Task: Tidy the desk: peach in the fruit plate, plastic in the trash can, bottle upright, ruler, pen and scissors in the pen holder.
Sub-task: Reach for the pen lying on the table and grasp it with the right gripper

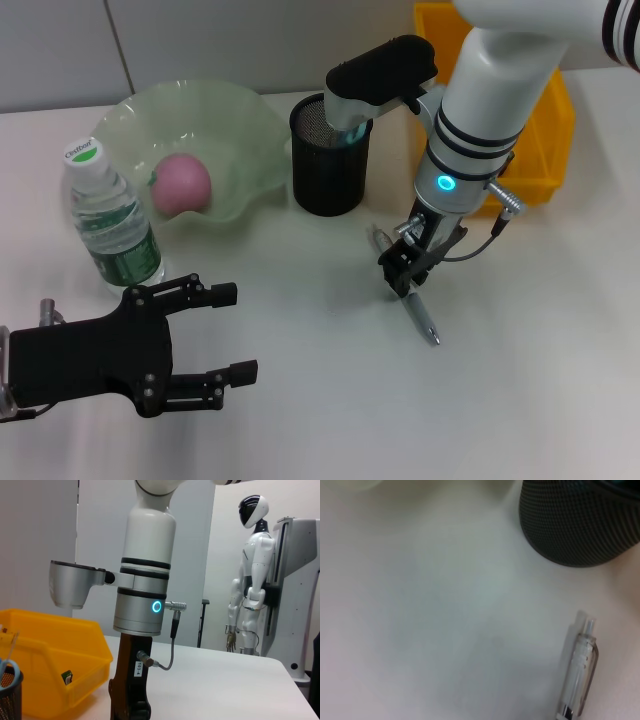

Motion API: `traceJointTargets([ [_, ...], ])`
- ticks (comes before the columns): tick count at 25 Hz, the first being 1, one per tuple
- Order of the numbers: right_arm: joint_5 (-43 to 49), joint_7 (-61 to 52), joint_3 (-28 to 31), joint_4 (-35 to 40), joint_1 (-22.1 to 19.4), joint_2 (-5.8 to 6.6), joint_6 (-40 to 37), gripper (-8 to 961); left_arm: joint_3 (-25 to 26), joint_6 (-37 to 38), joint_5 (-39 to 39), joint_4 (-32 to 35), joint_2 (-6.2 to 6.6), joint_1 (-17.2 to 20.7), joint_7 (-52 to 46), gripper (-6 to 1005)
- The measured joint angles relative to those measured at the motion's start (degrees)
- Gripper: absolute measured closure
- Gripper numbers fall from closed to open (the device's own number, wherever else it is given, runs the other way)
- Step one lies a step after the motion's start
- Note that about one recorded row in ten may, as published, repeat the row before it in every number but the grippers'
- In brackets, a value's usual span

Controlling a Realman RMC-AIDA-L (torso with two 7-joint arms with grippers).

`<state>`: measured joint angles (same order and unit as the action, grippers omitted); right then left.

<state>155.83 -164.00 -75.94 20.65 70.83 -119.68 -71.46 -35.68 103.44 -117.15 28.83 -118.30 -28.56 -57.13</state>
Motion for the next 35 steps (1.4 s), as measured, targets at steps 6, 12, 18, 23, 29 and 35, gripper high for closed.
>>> traceJointTargets([
  [6, -0.01, 0.00, 0.00, 0.00, -0.09, 0.05, -0.08, 740, 0.09, 0.00, 0.00, 0.00, 0.00, 0.00, 0.00, 157],
  [12, -0.04, 0.01, 0.00, 0.01, -0.09, 0.07, -0.35, 760, 0.09, 0.00, 0.00, 0.00, 0.00, 0.00, 0.00, 157],
  [18, -0.10, 0.01, 0.09, 0.19, -0.15, 0.25, -1.24, 779, 0.09, 0.00, 0.00, 0.00, 0.00, -0.23, 0.00, 157],
  [23, -0.10, 0.01, 0.09, 0.30, -0.18, 0.25, -1.33, 849, 0.01, 0.00, 0.00, -0.14, 0.00, -0.49, -0.02, 156],
  [29, -0.10, 0.09, 0.09, 1.10, -0.61, 0.32, -1.77, 813, -0.08, 0.00, -0.01, -0.18, 0.00, -0.53, -0.06, 156],
  [35, -0.10, 0.17, 0.00, 1.34, -0.77, 0.30, -2.01, 704, 0.00, 0.00, 0.00, -0.28, 0.00, -0.53, -0.14, 156],
])
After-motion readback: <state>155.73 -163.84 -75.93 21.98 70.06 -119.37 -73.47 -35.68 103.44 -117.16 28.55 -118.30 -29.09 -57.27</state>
